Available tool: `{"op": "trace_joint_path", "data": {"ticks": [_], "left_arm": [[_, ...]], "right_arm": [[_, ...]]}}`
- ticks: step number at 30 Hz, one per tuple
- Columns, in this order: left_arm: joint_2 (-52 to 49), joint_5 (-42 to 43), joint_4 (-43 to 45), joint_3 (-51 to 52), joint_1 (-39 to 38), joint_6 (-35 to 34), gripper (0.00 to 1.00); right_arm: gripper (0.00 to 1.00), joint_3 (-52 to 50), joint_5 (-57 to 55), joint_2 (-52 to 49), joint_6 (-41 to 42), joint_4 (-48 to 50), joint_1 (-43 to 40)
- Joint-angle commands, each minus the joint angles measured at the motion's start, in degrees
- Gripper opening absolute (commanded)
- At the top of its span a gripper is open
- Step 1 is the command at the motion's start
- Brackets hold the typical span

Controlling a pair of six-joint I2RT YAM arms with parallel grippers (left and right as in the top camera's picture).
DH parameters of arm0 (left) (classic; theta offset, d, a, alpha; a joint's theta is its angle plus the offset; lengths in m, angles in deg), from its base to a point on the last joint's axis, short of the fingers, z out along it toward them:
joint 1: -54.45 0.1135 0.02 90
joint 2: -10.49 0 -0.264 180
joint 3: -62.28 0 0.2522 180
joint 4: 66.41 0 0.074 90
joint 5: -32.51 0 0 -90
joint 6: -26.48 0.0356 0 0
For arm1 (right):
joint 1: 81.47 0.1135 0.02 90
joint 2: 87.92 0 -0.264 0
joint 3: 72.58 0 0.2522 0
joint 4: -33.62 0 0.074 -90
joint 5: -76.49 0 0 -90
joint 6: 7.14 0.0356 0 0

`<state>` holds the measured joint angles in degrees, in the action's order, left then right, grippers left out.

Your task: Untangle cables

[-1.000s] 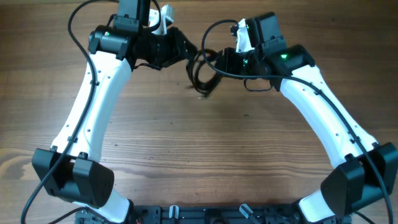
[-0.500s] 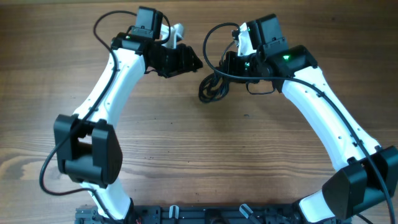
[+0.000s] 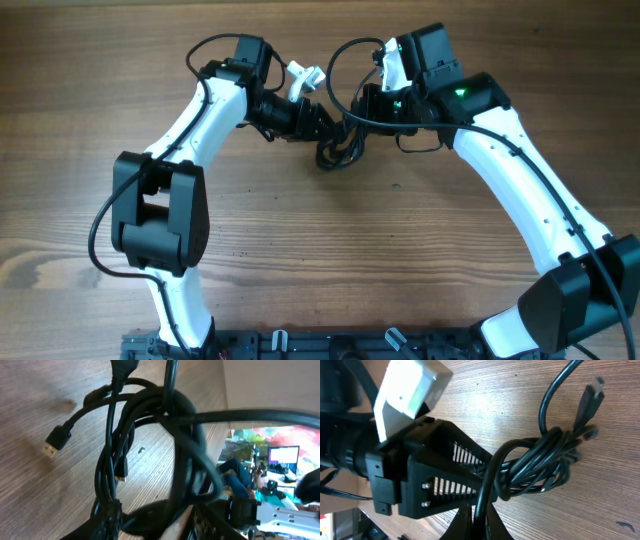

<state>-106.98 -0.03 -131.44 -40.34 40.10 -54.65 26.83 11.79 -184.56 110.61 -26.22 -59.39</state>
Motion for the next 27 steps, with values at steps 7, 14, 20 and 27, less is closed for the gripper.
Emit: {"op": "trace_joint_path", "data": {"ticks": [7,14,20,27], "left_arm": [[-0.7,1.5,4.3,4.9,-0.8,2.6,0.04],[2.3,1.7,5.1,4.0,1.5,-6.8,0.04],[7.5,1.7,5.9,3.9,2.5,-14.9,0.04],[7.5,-0.2,7.1,3.9,2.5,-15.8,0.04]], "right_arm": [[0.09,0.2,1.1,2.0,-0.7,0.6,0.0],[0.59,0.1,0.0,1.1,-0.8,1.9,0.0],[0.41,0.1,0.7,-1.8,-0.7,2.3,1.6],[0.36,0.1,0.7,-2.5,-0.8,2.9,2.1]]}}
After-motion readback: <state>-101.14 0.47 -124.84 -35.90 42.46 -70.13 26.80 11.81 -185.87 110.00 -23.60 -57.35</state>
